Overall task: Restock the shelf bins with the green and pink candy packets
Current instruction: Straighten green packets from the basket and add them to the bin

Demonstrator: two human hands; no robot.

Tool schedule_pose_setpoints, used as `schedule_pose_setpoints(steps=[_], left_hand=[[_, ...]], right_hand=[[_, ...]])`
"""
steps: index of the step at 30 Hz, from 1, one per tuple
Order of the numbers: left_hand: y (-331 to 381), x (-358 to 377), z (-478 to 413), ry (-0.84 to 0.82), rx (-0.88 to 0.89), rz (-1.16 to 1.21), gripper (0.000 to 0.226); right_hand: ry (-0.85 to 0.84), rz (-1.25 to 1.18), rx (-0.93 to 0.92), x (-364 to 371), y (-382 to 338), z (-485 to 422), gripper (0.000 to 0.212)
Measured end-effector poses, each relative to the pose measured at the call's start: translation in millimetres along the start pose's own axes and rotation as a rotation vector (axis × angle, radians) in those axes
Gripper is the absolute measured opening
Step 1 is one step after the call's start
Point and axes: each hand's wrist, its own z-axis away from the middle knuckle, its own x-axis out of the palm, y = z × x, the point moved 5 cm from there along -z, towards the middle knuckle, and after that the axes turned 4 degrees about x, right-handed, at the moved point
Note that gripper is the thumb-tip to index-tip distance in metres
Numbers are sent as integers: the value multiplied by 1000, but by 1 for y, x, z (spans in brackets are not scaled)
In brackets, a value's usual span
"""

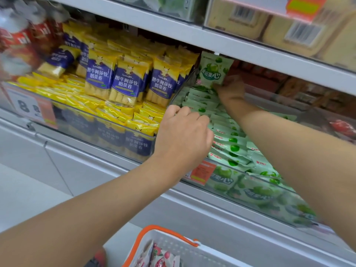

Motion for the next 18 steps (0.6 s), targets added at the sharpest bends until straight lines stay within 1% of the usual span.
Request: schedule_pose_setpoints(steps=[3, 5, 7, 9, 11, 14, 16, 18], left_hand=[[-1, 0, 0, -25, -11, -4, 36], [-1, -1, 0, -61, -16, -4, 38], [-1, -1, -1, -107, -34, 18, 40], [1, -3, 0, -140, -76, 68, 33], [5, -12, 4, -115, -145, 115, 17], [26, -34, 22, -68, -250, 232, 8], [45, -46, 42, -99, -383, 371, 7], [63, -47, 70, -197, -555, 513, 9]], right_hand=[[-40, 68, -40, -12, 3, 8, 48], [-55, 144, -116, -23, 3, 23, 46], [-48, 226, -210, -37, 3, 44, 40], [-56, 256, -257, -55, 7, 71, 31], [-85, 238, -338, -74, 8, 105, 24], [-60, 240, -527, -107, 12, 162, 15], [-62, 246, -637, -127, 19, 200, 12], [-119, 289, -696, -138, 38, 237, 12]])
